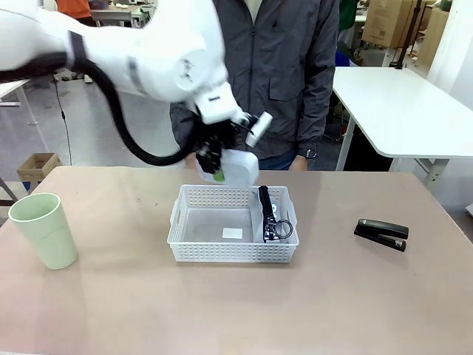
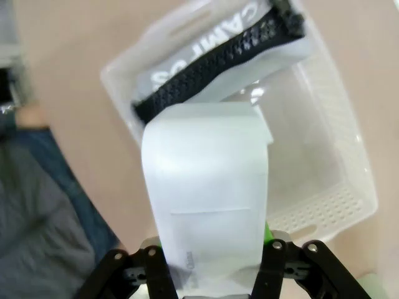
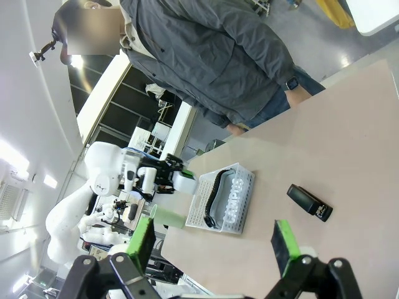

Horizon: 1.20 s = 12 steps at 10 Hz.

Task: Efficiently arrange items inside the basket to fit them all.
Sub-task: Pick up the Digital clock and place it inside the Organizing basket.

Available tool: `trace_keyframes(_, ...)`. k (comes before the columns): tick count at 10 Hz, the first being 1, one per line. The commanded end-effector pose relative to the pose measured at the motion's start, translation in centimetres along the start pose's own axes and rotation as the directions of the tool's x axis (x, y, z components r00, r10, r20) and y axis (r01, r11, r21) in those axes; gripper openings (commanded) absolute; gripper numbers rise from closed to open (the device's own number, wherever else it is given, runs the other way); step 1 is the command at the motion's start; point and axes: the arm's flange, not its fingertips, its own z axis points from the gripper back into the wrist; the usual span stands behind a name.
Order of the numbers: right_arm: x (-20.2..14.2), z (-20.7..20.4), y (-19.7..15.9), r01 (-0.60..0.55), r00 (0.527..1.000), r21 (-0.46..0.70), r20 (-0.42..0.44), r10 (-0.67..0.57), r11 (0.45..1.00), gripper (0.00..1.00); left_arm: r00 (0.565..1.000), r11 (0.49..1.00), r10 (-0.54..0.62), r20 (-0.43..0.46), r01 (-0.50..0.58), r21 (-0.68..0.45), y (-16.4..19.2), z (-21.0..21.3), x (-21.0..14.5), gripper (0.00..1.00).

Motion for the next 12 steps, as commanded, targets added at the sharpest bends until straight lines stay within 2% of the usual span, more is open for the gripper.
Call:
trace_keyframes(1,0.2,-0.1,0.0,-0.029,0.999,0.024,0.021,0.028,0.999,1.0,0.996,0.998,-0.015,-0.088,0.01,-0.056,2.0,-0.9,0.3,0.51)
trace_keyframes(3,0.2,-0.1,0.0,-0.029,0.999,0.024,0.021,0.028,0.999,1.0,0.989,0.99,0.016,-0.147,-0.036,-0.135,1.0,-4.1,0.2,0.51)
trace_keyframes(8,0.2,-0.1,0.0,-0.029,0.999,0.024,0.021,0.028,0.999,1.0,0.992,0.979,0.025,-0.121,-0.049,-0.2,-1.9,-6.9,0.2,0.51)
trace_keyframes(9,0.2,-0.1,0.0,-0.029,0.999,0.024,0.021,0.028,0.999,1.0,0.995,0.979,0.032,-0.093,-0.05,-0.197,-2.4,-7.6,0.2,0.51)
trace_keyframes(12,0.2,-0.1,0.0,-0.029,0.999,0.024,0.021,0.028,0.999,1.0,0.993,0.984,0.004,-0.119,-0.025,-0.174,-2.8,-8.1,0.5,0.51)
